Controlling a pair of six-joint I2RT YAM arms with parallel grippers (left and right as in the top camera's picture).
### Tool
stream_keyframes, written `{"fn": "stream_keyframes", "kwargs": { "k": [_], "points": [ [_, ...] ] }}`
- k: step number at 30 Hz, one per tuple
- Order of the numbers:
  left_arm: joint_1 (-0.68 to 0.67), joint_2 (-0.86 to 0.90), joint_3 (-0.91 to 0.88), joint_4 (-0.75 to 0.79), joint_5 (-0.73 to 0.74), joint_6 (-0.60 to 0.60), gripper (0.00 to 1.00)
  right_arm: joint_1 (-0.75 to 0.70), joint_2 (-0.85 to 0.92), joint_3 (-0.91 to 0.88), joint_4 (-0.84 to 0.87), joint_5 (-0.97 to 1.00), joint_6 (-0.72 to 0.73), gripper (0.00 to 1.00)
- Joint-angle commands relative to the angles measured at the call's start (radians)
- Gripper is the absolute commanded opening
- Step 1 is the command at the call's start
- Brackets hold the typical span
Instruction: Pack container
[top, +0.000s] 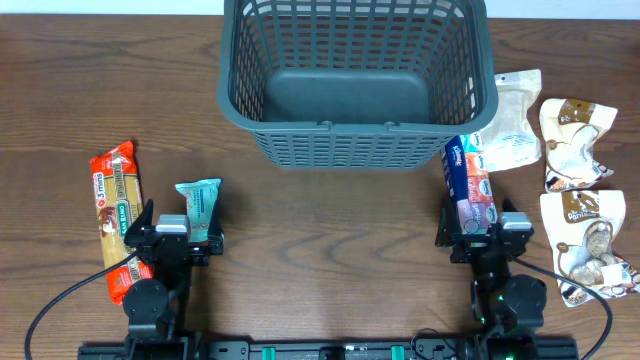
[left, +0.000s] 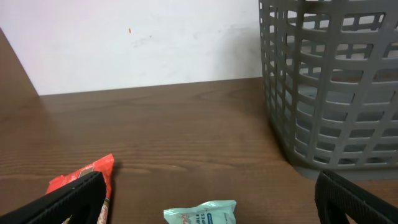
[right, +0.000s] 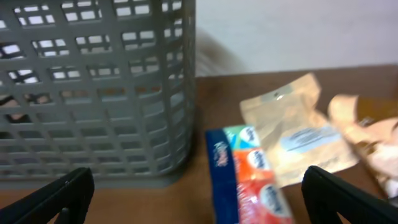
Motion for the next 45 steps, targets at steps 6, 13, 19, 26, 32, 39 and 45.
{"fn": "stream_keyframes", "kwargs": {
  "k": [6,13,19,26,32,39,45],
  "points": [
    [-0.004,-0.006,-0.008,-0.047,-0.008,-0.088,0.99,-0.01,0.193,0.386,-0.375,-0.051,0.017,0.99],
    [-0.004,-0.005,-0.008,-0.047,-0.008,-0.111,0.99,-0.02,0.499,0.927,-0.86,-0.044,-0.069,0.99],
    [-0.004,-0.005,-0.008,-0.047,-0.008,-0.111,0.99,-0.023,0.757,1.26,-1.215,-0.036,-0.076,0.99],
    [-0.004,-0.005,-0.008,-0.047,-0.008,-0.111,0.99,-0.023,1.02,1.464,-1.442,-0.031,-0.116,0.99],
    [-0.004,-0.005,-0.008,-0.047,-0.008,-0.111,0.98,-0.042,1.126,1.47,-1.374,0.08,-0.208,0.99],
    [-0.004,-0.005,-0.008,-0.047,-0.009,-0.11,0.99,-0.08,1.168,1.444,-1.223,0.063,-0.381,0.99],
    [-0.004,-0.005,-0.008,-0.05,-0.044,-0.11,0.98,-0.19,1.154,1.379,-1.188,0.021,-0.409,0.99]
  ]
}}
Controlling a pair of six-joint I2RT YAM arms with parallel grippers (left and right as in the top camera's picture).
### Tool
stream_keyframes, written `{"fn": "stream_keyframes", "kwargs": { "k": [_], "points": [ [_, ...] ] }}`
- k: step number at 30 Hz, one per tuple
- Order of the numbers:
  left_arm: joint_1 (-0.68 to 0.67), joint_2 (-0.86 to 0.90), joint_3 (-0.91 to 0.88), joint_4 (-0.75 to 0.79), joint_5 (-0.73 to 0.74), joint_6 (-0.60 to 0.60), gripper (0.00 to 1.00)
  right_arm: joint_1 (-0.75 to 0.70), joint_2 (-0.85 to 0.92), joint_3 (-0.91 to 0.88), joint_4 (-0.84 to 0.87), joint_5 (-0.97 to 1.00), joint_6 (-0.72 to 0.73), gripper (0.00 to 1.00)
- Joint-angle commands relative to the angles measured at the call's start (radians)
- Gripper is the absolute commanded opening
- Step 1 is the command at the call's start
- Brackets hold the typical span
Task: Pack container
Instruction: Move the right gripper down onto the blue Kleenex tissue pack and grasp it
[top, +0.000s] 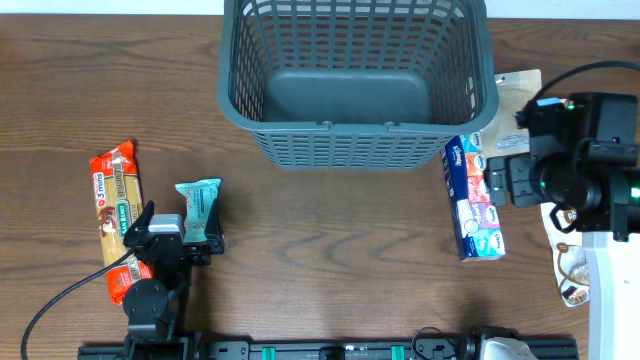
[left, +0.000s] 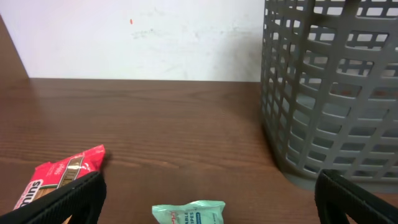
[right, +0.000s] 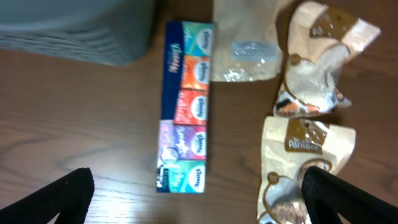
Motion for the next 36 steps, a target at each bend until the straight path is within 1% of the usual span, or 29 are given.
{"fn": "stream_keyframes", "kwargs": {
  "k": [1,5,8,13,17,21,31,36],
  "points": [
    [-0.004,-0.005,-0.011,-0.047,-0.045,-0.008,0.99,-0.074,-0.025,-0.063,0.02,-0.035,-0.047,0.99],
    [-0.004,0.0,-0.011,-0.047,-0.046,-0.005,0.98,-0.161,-0.047,-0.138,0.069,-0.107,-0.047,0.99],
    [-0.004,0.008,-0.011,-0.047,-0.046,-0.005,0.99,-0.195,-0.047,-0.193,0.11,-0.114,-0.038,0.99],
    [-0.004,0.02,-0.011,-0.047,-0.046,-0.005,0.99,-0.197,-0.039,-0.29,0.197,-0.134,-0.038,0.99],
    [-0.004,0.02,-0.011,-0.047,-0.046,-0.005,0.99,-0.197,-0.017,-0.386,0.285,-0.135,-0.011,0.99],
    [-0.004,0.02,-0.011,-0.047,-0.045,-0.005,0.98,-0.196,0.014,-0.445,0.347,-0.155,0.006,0.99],
    [-0.004,0.02,-0.011,-0.047,-0.045,-0.005,0.99,-0.195,0.161,-0.469,0.412,-0.203,0.006,0.99],
    [-0.004,0.02,-0.011,-0.047,-0.045,-0.005,0.99,-0.195,0.202,-0.469,0.443,-0.203,0.006,0.99]
  ]
}}
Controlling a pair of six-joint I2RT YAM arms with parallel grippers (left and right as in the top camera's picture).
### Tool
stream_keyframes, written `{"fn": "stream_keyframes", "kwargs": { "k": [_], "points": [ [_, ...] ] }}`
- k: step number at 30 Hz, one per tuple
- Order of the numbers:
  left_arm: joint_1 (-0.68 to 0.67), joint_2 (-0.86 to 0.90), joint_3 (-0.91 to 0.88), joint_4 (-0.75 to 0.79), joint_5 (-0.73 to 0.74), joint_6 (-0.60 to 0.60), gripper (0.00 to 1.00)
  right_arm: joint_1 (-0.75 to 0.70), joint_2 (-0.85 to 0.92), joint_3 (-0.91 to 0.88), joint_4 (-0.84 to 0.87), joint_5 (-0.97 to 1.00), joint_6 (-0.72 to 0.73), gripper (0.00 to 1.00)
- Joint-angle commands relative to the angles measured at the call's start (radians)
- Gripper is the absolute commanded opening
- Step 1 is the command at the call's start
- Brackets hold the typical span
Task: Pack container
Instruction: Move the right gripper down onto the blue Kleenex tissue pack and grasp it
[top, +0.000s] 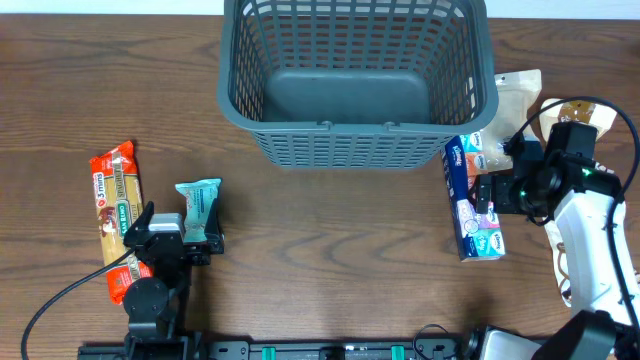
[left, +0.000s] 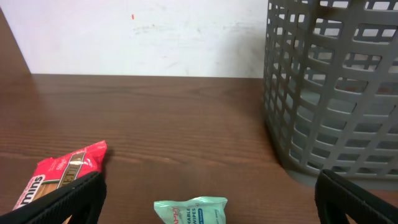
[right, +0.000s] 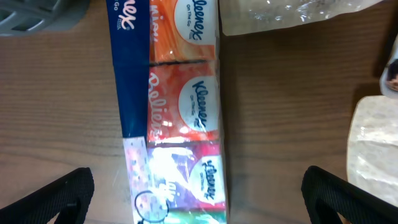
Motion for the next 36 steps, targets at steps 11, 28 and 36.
{"fn": "stream_keyframes", "kwargs": {
  "k": [11,28,36],
  "points": [
    [-0.004,0.005,-0.013,-0.045,-0.039,-0.005,0.99,0.005,0.073,-0.004,0.043,-0.032,-0.005,0.99],
    [-0.004,0.005,-0.013,-0.045,-0.039,-0.005,0.99,0.083,0.214,-0.005,0.071,-0.068,-0.037,0.99],
    [-0.004,0.005,-0.013,-0.045,-0.038,-0.005,0.99,0.09,0.283,-0.005,0.089,-0.067,-0.037,0.99]
  ]
}}
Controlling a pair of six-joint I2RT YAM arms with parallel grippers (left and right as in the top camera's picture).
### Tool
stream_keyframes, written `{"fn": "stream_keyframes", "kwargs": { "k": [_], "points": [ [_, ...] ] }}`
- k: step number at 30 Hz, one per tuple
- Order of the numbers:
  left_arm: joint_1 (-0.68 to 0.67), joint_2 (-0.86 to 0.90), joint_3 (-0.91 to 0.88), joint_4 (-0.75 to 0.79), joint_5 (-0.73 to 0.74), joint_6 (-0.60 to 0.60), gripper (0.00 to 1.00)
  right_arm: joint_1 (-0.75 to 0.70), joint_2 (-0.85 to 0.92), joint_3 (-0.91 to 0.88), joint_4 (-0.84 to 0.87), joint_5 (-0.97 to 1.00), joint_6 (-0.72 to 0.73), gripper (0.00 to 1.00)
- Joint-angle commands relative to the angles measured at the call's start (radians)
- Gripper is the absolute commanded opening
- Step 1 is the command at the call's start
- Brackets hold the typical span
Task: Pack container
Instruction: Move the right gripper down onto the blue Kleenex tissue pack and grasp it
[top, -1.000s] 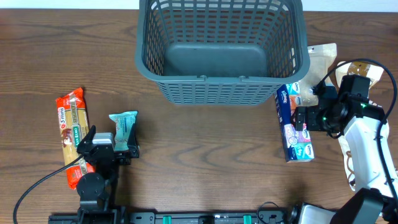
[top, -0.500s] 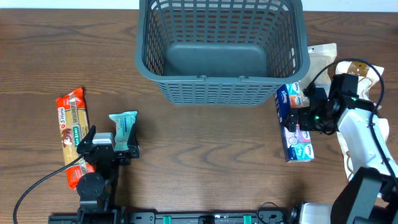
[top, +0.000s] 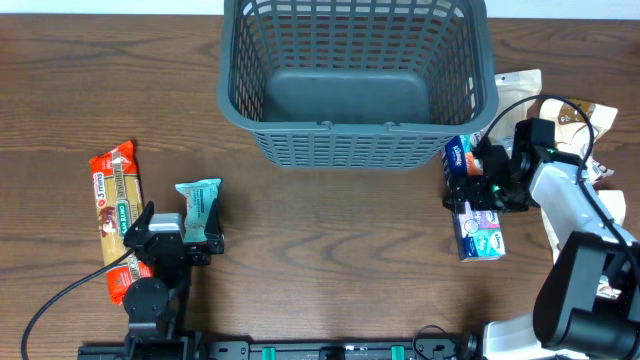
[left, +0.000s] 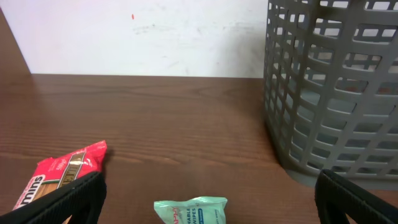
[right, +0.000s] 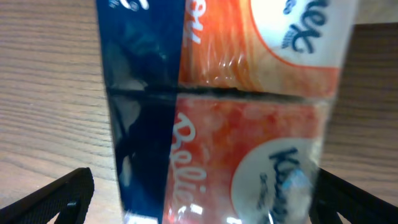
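Note:
The grey basket (top: 355, 75) stands at the back middle with nothing in it. A long Kleenex tissue pack (top: 482, 238) lies flat to its right. My right gripper (top: 478, 192) is down over the pack's middle. In the right wrist view the pack (right: 249, 112) fills the frame between the spread fingers (right: 46, 199), so the gripper (right: 199, 202) is open. My left gripper (top: 172, 238) rests open at the front left. A teal wipes packet (left: 189, 211) lies just ahead of it.
A red spaghetti packet (top: 115, 200) lies left of the left gripper. A clear snack bag (top: 515, 95) and brown-and-white snack bags (top: 585, 115) lie at the right edge, behind and beside the right arm. Bare wood stretches between the two grippers.
My right gripper has moved left and down onto the tissue pack's middle, and the pack now fills its wrist view. The fingers are as wide apart as before. The left arm is unchanged.
Both grippers first rested open at the front, the right one at the near end of the tissue pack. The right arm then stood high over the pack and snack bags, then lower above the pack. It now straddles the pack.

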Motion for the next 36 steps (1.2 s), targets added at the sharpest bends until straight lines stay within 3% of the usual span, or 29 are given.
{"fn": "stream_keyframes", "kwargs": {
  "k": [1,8,18,27,32,36],
  "points": [
    [-0.004,0.005,-0.013,-0.045,-0.038,-0.005,0.98,0.017,0.027,-0.003,0.01,-0.011,-0.017,0.99],
    [-0.004,0.005,-0.013,-0.045,-0.038,-0.005,0.99,0.017,0.073,-0.003,0.025,-0.007,-0.017,0.88],
    [-0.004,0.005,-0.013,-0.045,-0.038,-0.005,0.99,0.017,0.154,-0.003,0.021,0.092,-0.003,0.93],
    [-0.004,0.005,-0.013,-0.045,-0.039,-0.005,0.99,0.017,0.163,-0.003,0.034,0.122,0.01,0.89],
    [-0.004,0.005,-0.013,-0.045,-0.039,-0.005,0.99,0.017,0.163,-0.003,0.039,0.121,0.01,0.67],
    [-0.004,0.005,-0.013,-0.045,-0.038,-0.005,0.99,0.017,0.162,-0.003,0.04,0.121,0.01,0.38]
  ]
}}
